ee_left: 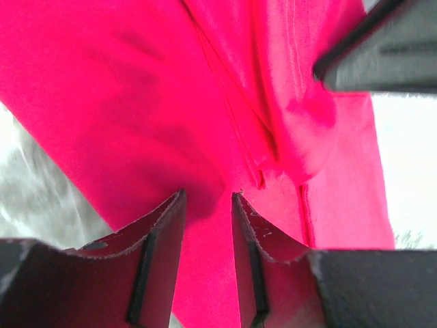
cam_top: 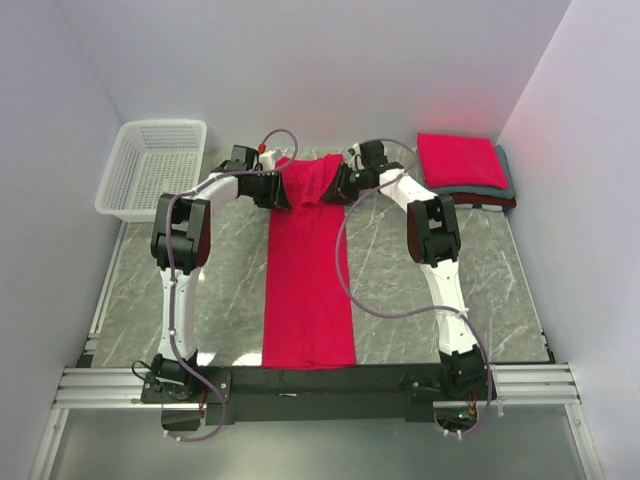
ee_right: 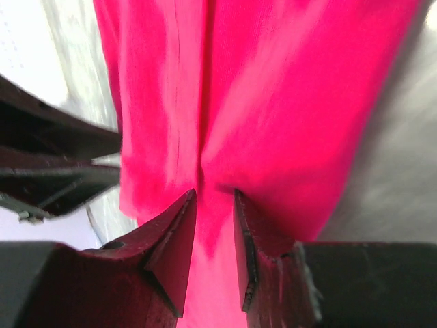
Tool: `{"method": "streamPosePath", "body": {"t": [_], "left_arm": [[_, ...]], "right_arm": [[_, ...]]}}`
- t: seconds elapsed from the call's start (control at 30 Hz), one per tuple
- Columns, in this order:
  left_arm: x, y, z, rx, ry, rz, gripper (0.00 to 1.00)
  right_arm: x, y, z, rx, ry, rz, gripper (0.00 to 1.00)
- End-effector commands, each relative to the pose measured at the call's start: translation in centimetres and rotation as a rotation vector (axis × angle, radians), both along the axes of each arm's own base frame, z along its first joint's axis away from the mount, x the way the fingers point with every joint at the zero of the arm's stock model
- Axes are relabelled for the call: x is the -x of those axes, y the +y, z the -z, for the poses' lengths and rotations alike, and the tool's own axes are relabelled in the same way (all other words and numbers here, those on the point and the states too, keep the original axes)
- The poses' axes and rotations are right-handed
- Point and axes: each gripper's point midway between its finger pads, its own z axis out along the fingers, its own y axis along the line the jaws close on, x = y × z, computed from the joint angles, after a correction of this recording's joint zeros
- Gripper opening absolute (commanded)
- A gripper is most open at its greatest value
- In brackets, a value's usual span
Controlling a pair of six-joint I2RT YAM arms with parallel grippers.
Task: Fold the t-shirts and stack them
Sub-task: Fold the tshirt
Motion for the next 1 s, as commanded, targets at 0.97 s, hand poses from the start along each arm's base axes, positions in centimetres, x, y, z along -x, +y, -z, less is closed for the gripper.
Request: {"method": "streamPosePath", "body": {"t": [0.97], "left_arm": [[8.0,-0.4,-1.5,0.178,0.131,0.026,0.41]], "right_arm": [[10.0,2.4,1.8,0.015,0.129,-0.171,0.1]]}}
